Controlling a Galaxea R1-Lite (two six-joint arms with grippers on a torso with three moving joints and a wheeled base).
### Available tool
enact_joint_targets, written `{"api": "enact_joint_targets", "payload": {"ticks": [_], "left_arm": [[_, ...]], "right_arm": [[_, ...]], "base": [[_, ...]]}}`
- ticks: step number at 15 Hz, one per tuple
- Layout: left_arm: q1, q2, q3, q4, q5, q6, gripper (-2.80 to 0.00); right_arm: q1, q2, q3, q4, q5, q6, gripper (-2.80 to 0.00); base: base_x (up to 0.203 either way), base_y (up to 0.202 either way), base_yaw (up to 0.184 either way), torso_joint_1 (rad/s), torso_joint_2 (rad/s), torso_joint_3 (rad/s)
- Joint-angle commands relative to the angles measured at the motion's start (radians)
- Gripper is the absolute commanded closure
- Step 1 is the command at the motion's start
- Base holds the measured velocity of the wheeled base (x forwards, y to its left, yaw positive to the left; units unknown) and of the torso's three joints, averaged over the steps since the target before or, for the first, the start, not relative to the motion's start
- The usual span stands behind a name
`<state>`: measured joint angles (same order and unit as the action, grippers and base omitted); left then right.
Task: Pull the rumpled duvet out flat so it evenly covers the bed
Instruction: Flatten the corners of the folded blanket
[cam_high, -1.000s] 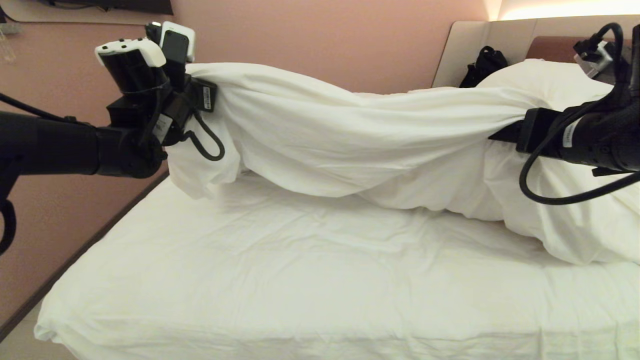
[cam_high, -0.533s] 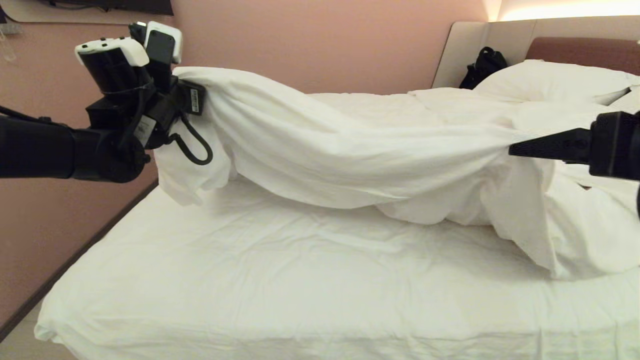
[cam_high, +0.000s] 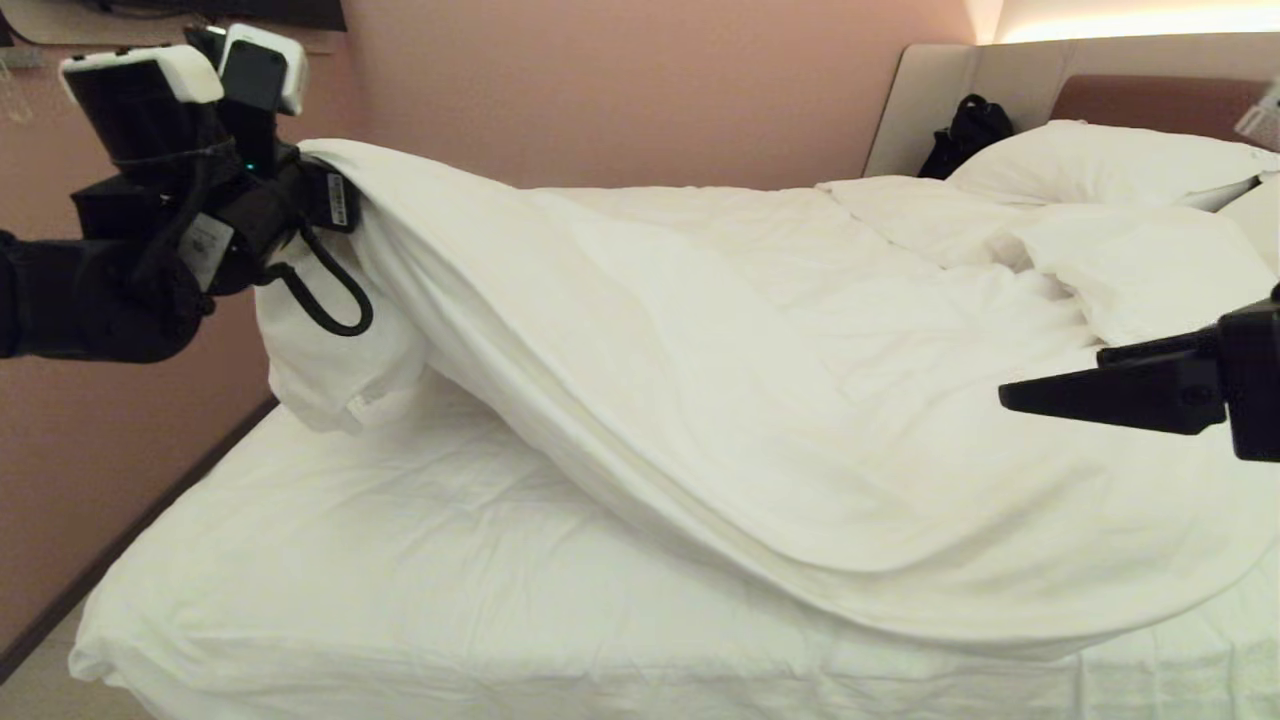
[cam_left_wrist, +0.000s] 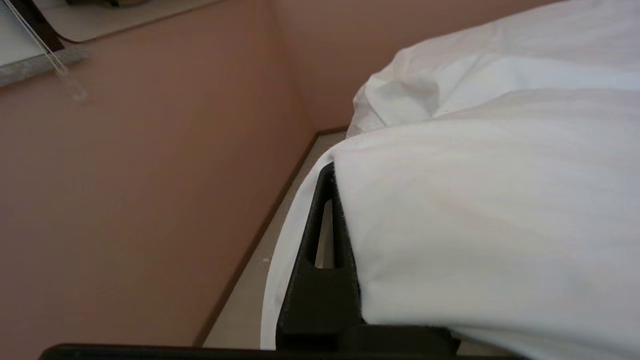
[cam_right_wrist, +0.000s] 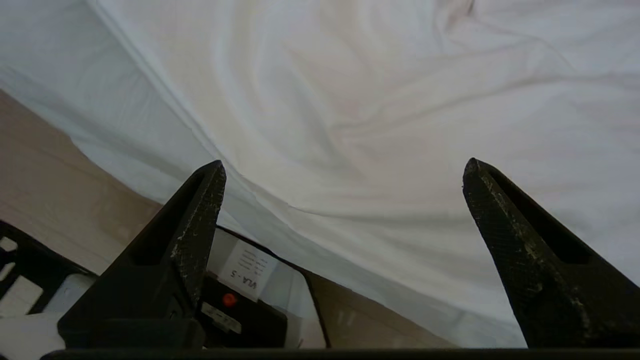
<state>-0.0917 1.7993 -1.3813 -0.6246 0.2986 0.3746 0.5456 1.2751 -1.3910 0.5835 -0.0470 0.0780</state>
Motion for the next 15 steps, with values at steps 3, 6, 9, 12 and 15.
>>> {"api": "enact_joint_targets", "payload": {"ticks": [3, 6, 9, 12, 15], "left_arm": [[0.038, -0.139, 0.062, 0.087, -0.045, -0.002, 0.00], [0.057, -0.223, 0.096, 0.141, -0.052, -0.001, 0.00], [0.079, -0.319, 0.125, 0.295, -0.062, 0.002, 0.00], [0.089, -0.352, 0.126, 0.352, -0.065, 0.010, 0.00], [0.095, -0.372, 0.127, 0.355, -0.065, 0.017, 0.00]], "right_arm": [[0.046, 0.140, -0.073, 0.004, 0.002, -0.077, -2.80], [0.099, 0.211, -0.107, 0.005, -0.002, -0.076, -2.80], [0.115, 0.253, -0.105, 0.006, 0.000, -0.074, -2.80], [0.164, 0.288, -0.105, 0.004, -0.007, -0.077, -2.80], [0.233, 0.342, -0.114, 0.002, -0.031, -0.080, -2.80]], "base": [[0.000, 0.000, 0.000, 0.000, 0.00, 0.000], [0.000, 0.000, 0.000, 0.000, 0.00, 0.000], [0.000, 0.000, 0.000, 0.000, 0.00, 0.000], [0.000, 0.000, 0.000, 0.000, 0.00, 0.000], [0.000, 0.000, 0.000, 0.000, 0.00, 0.000]]}}
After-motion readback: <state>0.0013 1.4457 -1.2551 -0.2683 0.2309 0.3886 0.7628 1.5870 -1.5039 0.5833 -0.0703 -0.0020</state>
